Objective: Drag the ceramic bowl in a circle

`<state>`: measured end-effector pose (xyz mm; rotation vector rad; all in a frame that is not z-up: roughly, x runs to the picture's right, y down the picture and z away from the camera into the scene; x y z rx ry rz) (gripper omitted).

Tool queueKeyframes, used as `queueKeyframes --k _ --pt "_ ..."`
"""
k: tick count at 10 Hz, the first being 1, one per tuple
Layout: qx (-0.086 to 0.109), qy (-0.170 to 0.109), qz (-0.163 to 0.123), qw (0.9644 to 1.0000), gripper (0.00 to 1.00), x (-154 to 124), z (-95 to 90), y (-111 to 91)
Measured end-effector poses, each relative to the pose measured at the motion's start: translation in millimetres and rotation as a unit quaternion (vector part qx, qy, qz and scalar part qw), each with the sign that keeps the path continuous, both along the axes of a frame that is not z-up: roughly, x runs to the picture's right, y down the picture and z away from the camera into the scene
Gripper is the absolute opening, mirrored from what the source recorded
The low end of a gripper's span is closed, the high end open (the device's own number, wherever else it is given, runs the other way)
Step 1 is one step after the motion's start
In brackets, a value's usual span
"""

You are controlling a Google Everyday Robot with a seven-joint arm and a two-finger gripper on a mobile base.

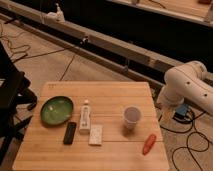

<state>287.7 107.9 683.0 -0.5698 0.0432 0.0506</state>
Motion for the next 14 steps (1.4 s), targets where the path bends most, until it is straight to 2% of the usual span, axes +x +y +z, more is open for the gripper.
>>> queueKeyframes --k 4,6,9,10,12,14 --pt "0.0 0.0 0.0 1.0 0.65 -0.6 0.3 -0.9" --pt "0.003 -0.014 0.005 0.9999 0.65 -10.3 3.3 -14.4" --pt "0.005 -0.071 0.02 0.9973 0.65 -45.1 10.4 -41.9" --pt "0.004 -0.091 0.017 0.9957 0.65 -58.0 12.3 -47.8" --pt "0.005 -0.136 0.0 0.9906 0.65 -94.8 17.0 -60.6" --pt "-0.003 -0.181 -0.023 0.9832 0.65 -139.1 24.2 -65.0"
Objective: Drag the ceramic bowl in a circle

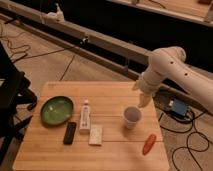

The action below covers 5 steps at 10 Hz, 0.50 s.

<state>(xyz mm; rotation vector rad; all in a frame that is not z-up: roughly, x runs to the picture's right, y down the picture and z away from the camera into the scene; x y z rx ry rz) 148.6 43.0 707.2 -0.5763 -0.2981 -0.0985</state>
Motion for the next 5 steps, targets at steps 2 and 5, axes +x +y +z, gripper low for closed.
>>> queueKeyframes --k 2,5 --pt "-0.006 -0.038 -0.029 0.9989 0.65 -49.6 10.8 1.8" --pt "-0.012 -0.108 -0.076 0.9912 0.65 -150.1 21.2 11.8"
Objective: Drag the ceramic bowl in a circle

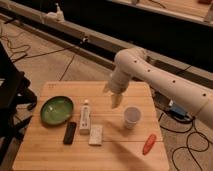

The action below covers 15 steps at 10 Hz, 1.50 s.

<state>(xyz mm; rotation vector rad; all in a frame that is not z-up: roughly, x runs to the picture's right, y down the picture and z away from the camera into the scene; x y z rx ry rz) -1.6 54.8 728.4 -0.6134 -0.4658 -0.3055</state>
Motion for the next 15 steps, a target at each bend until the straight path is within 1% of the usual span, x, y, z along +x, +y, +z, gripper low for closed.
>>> queueKeyframes --k 2,3,9,10,11,12,13,14,15 --pt "-0.005 -0.027 -0.011 0.9996 0.65 -48.6 3.7 7.0" --pt "-0.007 -0.037 -0.011 0.9992 0.65 -72.2 4.3 9.3" --pt "-0.007 -0.037 -0.01 0.9992 0.65 -71.0 3.9 9.0" --pt "-0.004 -0.036 -0.016 0.9992 0.65 -69.2 4.0 7.3" --pt "0.002 -0.033 -0.028 0.9991 0.65 -65.3 4.5 2.2" --pt "0.008 -0.031 -0.05 0.9982 0.65 -67.1 8.3 -2.1" --pt "0.009 -0.035 -0.069 0.997 0.65 -75.9 13.5 -3.1" --pt "0.007 -0.039 -0.08 0.996 0.65 -84.2 18.0 -1.8" --pt "0.002 -0.05 -0.09 0.9947 0.65 -100.3 26.1 0.7"
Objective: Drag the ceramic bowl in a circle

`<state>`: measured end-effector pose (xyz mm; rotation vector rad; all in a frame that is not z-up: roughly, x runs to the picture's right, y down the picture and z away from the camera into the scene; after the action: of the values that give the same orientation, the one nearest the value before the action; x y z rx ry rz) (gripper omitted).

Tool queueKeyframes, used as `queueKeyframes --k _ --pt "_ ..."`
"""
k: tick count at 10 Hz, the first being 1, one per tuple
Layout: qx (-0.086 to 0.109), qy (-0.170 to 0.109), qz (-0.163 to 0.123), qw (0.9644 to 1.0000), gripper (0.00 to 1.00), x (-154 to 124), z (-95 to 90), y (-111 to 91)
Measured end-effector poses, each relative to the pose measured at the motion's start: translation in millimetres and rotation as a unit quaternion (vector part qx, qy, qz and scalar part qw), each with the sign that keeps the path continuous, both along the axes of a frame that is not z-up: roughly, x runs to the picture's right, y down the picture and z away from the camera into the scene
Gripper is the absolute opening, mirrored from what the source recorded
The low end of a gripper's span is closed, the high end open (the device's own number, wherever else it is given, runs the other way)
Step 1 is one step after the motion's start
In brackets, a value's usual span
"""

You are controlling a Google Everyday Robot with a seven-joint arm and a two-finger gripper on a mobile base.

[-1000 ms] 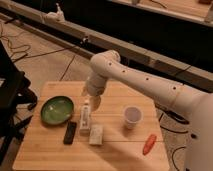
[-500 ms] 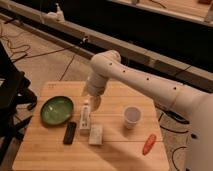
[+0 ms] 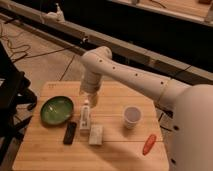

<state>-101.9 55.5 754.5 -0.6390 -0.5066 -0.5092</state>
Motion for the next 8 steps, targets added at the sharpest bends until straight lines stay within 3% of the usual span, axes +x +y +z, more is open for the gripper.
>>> queueKeyframes --k 5,8 --pt "-0.048 -0.053 -0.016 0.9973 0.65 -64.1 36.9 36.4" --pt "-0.074 -0.07 -0.028 0.9945 0.65 -77.7 55.6 63.5"
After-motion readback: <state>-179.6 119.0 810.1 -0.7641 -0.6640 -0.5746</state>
